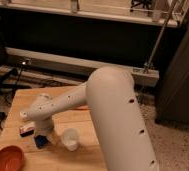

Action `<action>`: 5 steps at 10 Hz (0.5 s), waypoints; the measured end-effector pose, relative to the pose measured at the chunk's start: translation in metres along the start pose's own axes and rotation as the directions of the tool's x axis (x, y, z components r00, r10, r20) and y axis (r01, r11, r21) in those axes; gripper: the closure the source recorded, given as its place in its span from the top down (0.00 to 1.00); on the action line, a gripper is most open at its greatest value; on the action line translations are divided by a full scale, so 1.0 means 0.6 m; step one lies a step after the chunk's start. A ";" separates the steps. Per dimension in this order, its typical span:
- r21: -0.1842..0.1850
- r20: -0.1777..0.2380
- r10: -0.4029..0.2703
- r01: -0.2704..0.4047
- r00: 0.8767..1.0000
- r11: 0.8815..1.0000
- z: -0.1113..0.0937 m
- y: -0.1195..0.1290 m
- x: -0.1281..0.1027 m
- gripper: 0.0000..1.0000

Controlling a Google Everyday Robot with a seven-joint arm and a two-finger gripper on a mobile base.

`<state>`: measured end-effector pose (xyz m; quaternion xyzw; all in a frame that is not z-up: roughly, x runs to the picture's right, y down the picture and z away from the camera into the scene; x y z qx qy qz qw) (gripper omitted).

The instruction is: Place the white sponge in the ceramic cup

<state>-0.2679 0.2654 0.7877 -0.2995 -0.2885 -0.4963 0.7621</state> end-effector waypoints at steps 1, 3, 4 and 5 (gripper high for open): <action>0.000 0.001 0.000 0.000 1.000 1.000 -0.001 -0.003 0.001 0.44; 0.000 0.002 0.001 -0.001 1.000 1.000 -0.004 -0.009 0.004 0.38; 0.000 0.003 0.001 -0.001 1.000 1.000 -0.004 -0.011 0.004 0.38; 0.000 0.005 0.000 0.000 1.000 1.000 -0.005 -0.014 0.005 0.38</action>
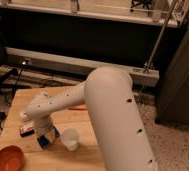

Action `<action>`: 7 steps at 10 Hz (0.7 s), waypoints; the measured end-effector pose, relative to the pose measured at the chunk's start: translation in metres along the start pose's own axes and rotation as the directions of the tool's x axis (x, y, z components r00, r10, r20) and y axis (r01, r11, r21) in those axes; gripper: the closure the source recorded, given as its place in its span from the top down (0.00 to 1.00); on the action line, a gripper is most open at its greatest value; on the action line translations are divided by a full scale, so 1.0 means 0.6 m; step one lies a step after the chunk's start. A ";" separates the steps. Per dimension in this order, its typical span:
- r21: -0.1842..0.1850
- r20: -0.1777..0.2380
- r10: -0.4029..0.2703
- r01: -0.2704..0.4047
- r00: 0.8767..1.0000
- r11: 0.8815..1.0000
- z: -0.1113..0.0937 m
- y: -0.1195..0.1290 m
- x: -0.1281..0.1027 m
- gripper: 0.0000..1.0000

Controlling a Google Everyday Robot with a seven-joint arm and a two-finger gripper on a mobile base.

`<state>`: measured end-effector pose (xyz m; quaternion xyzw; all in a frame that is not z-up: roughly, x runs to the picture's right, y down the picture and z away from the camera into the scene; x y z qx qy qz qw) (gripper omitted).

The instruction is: Place the white sponge in the ceramic cup

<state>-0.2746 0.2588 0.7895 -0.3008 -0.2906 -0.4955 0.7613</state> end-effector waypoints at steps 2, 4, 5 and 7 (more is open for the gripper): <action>0.001 0.002 -0.002 0.002 1.000 1.000 -0.001 -0.003 0.002 0.38; 0.000 0.004 -0.006 0.006 1.000 1.000 -0.001 -0.005 0.005 0.38; 0.004 0.005 -0.010 0.010 1.000 1.000 -0.001 -0.008 0.008 0.38; 0.015 0.004 -0.028 0.028 1.000 0.999 -0.002 -0.019 0.010 0.38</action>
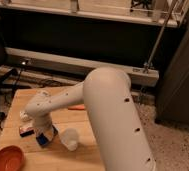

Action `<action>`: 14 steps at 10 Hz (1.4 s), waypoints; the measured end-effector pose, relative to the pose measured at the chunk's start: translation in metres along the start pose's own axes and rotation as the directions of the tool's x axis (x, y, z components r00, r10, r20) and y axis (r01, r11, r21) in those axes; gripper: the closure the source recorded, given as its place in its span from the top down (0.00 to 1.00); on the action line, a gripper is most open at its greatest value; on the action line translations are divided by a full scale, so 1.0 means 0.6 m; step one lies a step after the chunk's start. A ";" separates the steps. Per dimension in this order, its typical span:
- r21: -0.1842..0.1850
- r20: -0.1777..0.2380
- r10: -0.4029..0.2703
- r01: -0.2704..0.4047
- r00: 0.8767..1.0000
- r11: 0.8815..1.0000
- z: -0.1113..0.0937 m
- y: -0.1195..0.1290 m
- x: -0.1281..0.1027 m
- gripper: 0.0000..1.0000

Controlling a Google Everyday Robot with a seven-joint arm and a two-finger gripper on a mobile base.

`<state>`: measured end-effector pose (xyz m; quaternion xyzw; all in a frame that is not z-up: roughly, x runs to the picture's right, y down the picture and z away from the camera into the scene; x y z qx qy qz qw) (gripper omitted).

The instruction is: Place the white sponge in the ceramic cup

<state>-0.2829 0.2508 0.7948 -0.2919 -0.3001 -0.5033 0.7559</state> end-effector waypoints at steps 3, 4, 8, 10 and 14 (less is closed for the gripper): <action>0.029 -0.004 -0.038 0.038 0.999 0.999 -0.004 -0.020 0.000 0.34; 0.039 -0.005 -0.046 0.046 0.999 0.998 -0.006 -0.023 0.000 0.26; 0.211 -0.018 -0.121 0.122 0.993 0.970 -0.071 -0.066 -0.017 0.00; 0.376 -0.038 -0.147 0.151 0.988 0.914 -0.141 -0.083 -0.027 0.00; 0.715 -0.082 -0.130 0.149 0.988 0.683 -0.269 -0.067 -0.027 0.00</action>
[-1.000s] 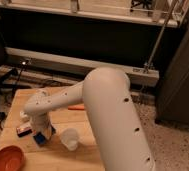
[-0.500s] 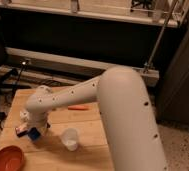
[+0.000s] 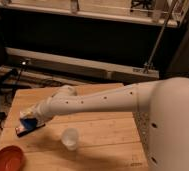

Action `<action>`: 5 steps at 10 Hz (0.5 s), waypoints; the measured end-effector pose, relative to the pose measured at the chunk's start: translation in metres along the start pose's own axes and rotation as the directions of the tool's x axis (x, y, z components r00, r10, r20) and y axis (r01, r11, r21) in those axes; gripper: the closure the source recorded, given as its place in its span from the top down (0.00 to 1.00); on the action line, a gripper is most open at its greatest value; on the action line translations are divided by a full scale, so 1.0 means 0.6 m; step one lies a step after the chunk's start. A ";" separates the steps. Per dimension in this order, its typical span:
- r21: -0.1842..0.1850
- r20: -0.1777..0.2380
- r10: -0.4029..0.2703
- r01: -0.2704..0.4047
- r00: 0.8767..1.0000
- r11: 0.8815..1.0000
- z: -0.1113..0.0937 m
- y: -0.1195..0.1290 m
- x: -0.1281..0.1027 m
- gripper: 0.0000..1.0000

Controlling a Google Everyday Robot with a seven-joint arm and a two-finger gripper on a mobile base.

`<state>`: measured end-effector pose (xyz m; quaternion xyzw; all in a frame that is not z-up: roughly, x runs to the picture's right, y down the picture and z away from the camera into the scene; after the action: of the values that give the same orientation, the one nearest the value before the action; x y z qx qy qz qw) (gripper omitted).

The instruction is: Place the white sponge in the ceramic cup

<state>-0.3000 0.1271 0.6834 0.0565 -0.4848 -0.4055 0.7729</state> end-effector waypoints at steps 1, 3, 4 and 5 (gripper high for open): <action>0.096 -0.018 0.007 -0.005 1.000 0.995 -0.030 -0.007 0.002 0.00; 0.318 -0.074 0.027 -0.002 0.997 0.948 -0.115 -0.006 -0.001 0.00; 0.405 -0.109 0.038 0.010 0.993 0.914 -0.158 -0.001 -0.006 0.00; 0.460 -0.133 0.042 0.024 0.990 0.888 -0.188 0.002 -0.012 0.00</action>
<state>-0.2111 0.0986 0.6197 0.2639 -0.5119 -0.2705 0.7714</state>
